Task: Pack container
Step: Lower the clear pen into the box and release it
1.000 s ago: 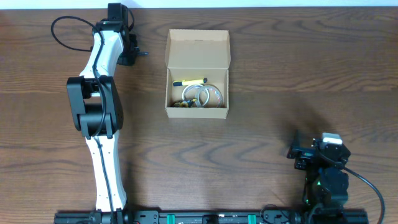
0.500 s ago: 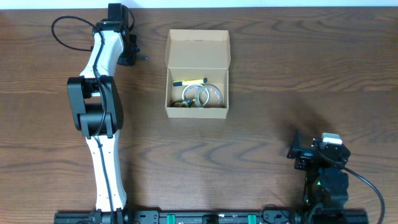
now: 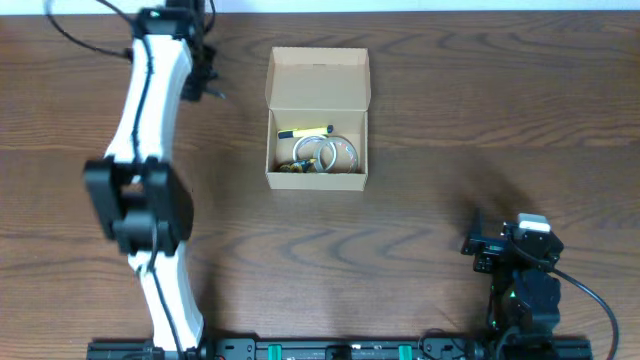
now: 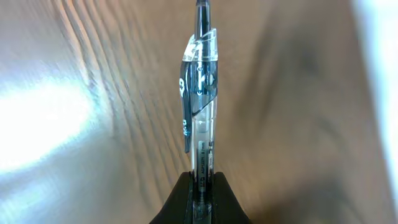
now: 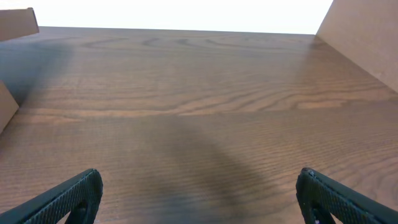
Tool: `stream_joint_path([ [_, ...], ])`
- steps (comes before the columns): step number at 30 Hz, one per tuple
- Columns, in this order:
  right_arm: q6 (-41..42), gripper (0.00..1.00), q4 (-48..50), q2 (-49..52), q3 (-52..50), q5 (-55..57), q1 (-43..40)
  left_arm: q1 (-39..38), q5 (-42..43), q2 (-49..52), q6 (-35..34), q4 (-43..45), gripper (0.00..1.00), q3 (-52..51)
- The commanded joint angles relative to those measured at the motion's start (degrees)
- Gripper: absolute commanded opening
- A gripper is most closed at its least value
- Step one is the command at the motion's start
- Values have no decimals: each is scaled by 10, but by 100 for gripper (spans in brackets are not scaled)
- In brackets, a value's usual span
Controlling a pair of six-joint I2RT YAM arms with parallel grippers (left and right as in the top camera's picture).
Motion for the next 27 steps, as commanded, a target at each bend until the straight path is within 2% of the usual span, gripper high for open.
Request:
stream_joint_path([
  [1,10,99,-1,-3,-2,2,-4,-20,-29,-58,56,-20,6,2],
  [5,10,99,-1,-3,-2,2,-4,-78,-28,-111,72,-52,6,2],
  [11,10,99,-1,-3,-2,2,-4,-167,-24,-122,70,-71,6,0],
  [15,10,99,-1,-3,-2,1,-3,-212,-23,-122,35,-69,6,-15],
  [19,10,99,-1,-3,-2,1,-4,-251,-4,-122,19,-35,6,-63],
  [27,10,99,-1,-3,-2,2,-4,-304,32,-122,-77,51,6,-184],
])
